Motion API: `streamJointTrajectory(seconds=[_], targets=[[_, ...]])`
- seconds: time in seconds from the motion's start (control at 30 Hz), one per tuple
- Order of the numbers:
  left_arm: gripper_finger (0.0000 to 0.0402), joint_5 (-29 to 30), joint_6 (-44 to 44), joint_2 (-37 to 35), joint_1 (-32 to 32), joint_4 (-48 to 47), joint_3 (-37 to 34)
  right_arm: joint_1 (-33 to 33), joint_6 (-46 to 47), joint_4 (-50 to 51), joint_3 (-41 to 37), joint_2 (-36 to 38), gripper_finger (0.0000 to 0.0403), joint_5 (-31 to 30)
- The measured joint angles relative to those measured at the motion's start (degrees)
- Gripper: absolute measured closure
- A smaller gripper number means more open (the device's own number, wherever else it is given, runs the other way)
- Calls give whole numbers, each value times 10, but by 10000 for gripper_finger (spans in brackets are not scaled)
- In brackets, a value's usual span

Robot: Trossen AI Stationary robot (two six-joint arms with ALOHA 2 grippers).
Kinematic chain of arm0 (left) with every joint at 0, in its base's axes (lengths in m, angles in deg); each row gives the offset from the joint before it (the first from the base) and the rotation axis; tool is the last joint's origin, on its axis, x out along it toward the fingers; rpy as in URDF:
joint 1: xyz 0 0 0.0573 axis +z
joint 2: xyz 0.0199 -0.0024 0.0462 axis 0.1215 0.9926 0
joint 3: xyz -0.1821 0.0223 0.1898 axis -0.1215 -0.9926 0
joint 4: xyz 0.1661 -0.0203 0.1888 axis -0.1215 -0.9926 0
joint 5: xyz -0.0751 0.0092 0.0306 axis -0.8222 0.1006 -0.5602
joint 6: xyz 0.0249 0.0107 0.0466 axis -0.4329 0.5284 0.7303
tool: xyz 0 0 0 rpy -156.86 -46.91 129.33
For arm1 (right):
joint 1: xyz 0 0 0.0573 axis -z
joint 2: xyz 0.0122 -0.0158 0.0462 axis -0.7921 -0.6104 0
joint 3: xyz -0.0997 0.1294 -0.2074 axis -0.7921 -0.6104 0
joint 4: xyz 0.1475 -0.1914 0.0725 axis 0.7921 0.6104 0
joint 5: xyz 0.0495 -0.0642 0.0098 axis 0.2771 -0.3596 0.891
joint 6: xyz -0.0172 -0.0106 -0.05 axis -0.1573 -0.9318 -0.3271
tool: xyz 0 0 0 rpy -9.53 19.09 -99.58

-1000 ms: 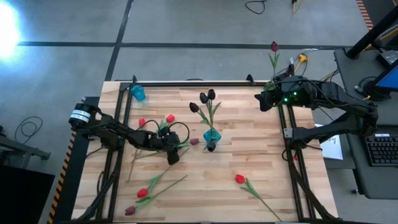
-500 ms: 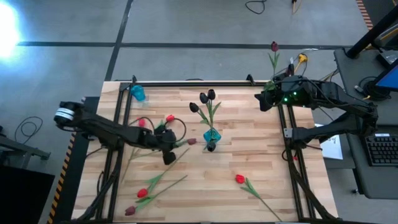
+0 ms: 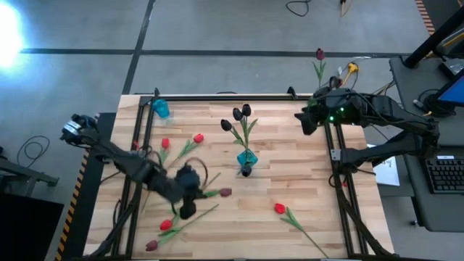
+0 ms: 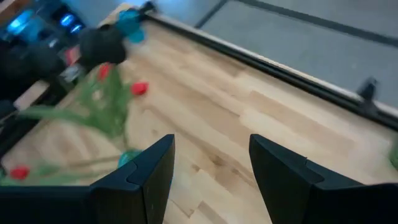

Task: Sort flowers into vase by color
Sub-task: Put the dark red flower into the green vase

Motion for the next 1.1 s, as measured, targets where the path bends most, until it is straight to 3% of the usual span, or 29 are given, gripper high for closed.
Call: streamJointTrajectory(seconds=[0.17,0.33,0.5,0.73,0.9,1.1], targets=[[402,64,-94,89,-47,33,43,-74,-51,-39,0,-4,204,54],[401,93,-170,197,-42,95,101,-194,-14,28,-5,-10,204,51],[401,130,-230,306,-31,120,183,-294,92,90,-27,-7,204,29],[401,117,-409,427,18,122,276,-392,292,79,-88,-15,205,22],[401,160,-537,463,27,120,287,-470,398,26,-139,-43,205,22],[402,176,-632,478,35,121,284,-512,436,-44,-182,-90,204,22]])
